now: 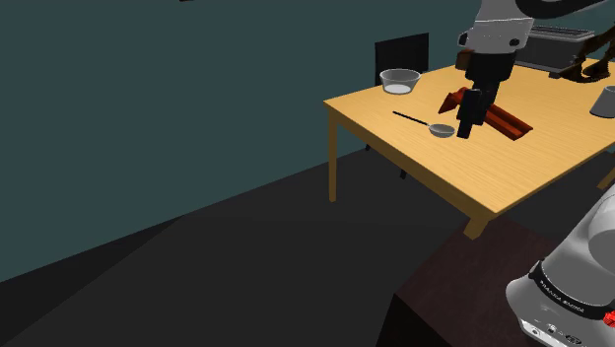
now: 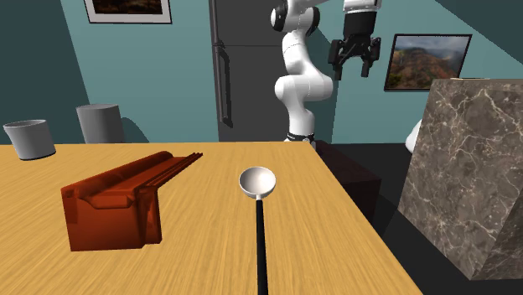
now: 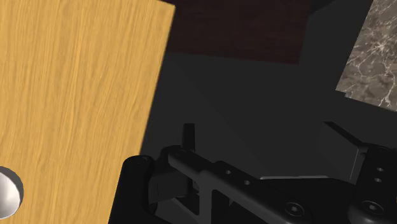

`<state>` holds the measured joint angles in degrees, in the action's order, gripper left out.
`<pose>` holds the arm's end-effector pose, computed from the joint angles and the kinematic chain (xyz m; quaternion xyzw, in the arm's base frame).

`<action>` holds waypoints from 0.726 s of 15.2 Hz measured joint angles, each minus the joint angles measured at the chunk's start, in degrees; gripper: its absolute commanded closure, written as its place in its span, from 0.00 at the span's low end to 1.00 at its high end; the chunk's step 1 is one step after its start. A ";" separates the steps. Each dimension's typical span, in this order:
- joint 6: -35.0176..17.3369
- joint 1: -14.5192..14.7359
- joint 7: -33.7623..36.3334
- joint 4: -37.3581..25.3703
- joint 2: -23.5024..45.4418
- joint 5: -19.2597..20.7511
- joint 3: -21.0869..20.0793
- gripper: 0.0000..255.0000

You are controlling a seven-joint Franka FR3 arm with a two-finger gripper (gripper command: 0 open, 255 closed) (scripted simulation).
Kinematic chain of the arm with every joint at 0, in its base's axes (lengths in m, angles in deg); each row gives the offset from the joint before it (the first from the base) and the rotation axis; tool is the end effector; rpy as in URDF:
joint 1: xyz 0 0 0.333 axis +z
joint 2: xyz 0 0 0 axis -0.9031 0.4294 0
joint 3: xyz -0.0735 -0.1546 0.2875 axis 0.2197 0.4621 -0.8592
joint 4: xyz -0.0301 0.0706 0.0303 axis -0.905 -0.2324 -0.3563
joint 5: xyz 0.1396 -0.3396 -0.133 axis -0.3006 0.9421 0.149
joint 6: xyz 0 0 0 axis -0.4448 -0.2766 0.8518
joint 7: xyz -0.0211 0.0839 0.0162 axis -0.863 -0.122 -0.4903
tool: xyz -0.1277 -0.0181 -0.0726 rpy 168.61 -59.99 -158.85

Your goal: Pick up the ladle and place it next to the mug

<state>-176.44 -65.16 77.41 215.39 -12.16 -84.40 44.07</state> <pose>0.2935 0.0073 0.5176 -0.9967 -0.0533 0.0491 0.0360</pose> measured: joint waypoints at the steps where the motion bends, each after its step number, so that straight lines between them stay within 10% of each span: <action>1: 0.00 0.00 0.00 0.00 0.00 0.00 0.00 0.00; 11: -13.90 -3.66 -4.61 -2.11 13.41 2.89 6.07 0.00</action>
<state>-190.34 -68.82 72.80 213.28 1.25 -81.51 50.14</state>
